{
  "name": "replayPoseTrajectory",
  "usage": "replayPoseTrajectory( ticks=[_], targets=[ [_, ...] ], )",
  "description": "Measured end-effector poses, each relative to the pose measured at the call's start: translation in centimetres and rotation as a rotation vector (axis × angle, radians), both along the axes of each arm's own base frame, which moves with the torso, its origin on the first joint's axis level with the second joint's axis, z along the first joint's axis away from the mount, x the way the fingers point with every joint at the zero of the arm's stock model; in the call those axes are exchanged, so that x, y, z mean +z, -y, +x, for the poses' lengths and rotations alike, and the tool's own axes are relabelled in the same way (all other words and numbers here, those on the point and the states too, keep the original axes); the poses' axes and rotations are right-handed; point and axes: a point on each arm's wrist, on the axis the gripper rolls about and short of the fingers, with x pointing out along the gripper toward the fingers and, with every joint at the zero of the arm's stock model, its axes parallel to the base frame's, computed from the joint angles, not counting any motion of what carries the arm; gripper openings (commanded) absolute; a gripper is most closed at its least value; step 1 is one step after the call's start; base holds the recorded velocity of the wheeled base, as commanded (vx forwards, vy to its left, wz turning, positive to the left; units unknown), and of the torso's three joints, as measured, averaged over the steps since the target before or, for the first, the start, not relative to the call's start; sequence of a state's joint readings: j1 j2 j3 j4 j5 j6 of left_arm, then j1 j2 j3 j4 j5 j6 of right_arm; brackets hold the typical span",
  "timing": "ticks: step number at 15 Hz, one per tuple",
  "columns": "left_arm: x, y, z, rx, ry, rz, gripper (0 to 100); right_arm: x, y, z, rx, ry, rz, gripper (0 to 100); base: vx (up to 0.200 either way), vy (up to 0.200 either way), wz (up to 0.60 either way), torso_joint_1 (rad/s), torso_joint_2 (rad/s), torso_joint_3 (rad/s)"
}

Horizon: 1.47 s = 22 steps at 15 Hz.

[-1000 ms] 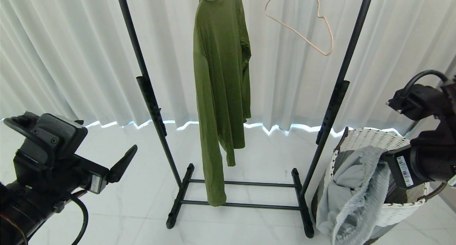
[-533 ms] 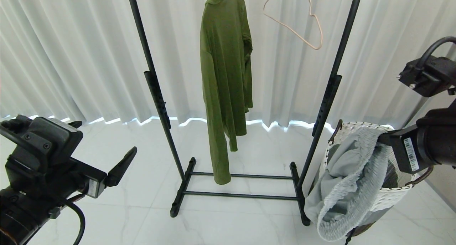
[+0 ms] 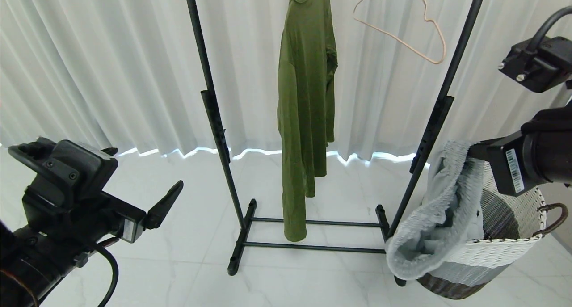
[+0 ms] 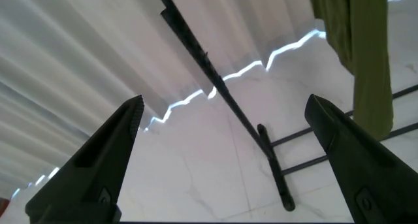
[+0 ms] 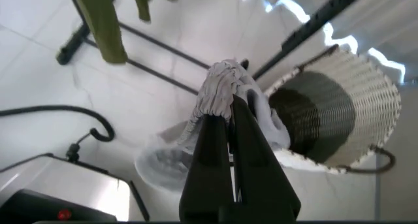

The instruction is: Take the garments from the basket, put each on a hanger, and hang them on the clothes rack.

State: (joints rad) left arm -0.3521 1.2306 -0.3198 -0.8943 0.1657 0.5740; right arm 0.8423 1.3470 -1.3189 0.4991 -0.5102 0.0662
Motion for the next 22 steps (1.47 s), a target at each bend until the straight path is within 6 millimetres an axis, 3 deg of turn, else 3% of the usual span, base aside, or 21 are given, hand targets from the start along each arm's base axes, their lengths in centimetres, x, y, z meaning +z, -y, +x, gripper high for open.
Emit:
replayPoseTrajectory(
  ticks=[5, 8, 10, 13, 15, 18, 22],
  targets=[
    [0.0, 2.3, 1.3, -0.085, -0.027, 0.005, 100, 1.1, -1.9, -0.4, 0.089, 0.018, 0.037, 0, 0.0, 0.0, 0.0, 0.0, 0.0, 0.0],
    [0.2, 4.4, 2.8, -0.132, -0.086, -0.078, 100, 1.4, -2.3, -0.5, 0.138, 0.021, 0.073, 0, 0.0, 0.0, 0.0, 0.0, 0.0, 0.0],
    [0.9, 6.4, 3.5, -0.183, -0.182, -0.15, 100, 2.1, -2.7, -0.4, 0.185, 0.053, 0.142, 0, 0.0, 0.0, 0.0, 0.0, 0.0, 0.0],
    [2.1, 10.7, 2.5, -0.301, -0.406, -0.365, 100, 2.2, -3.0, -0.3, 0.239, 0.05, 0.175, 0, 0.0, 0.0, 0.0, 0.0, 0.0, 0.0],
    [1.5, 13.5, 1.6, -0.371, -0.531, -0.482, 100, 2.3, -3.1, -0.4, 0.262, 0.044, 0.184, 0, 0.0, 0.0, 0.0, 0.0, 0.0, 0.0],
    [0.9, 16.9, 1.9, -0.471, -0.524, -0.613, 100, 2.7, -3.1, -0.9, 0.317, 0.047, 0.214, 0, 0.0, 0.0, 0.0, 0.0, 0.0, 0.0],
    [-1.8, 19.0, 2.4, -0.589, -0.555, -0.62, 100, 3.1, -2.9, -1.3, 0.333, 0.07, 0.245, 0, 0.0, 0.0, 0.0, 0.0, 0.0, 0.0]
  ],
)
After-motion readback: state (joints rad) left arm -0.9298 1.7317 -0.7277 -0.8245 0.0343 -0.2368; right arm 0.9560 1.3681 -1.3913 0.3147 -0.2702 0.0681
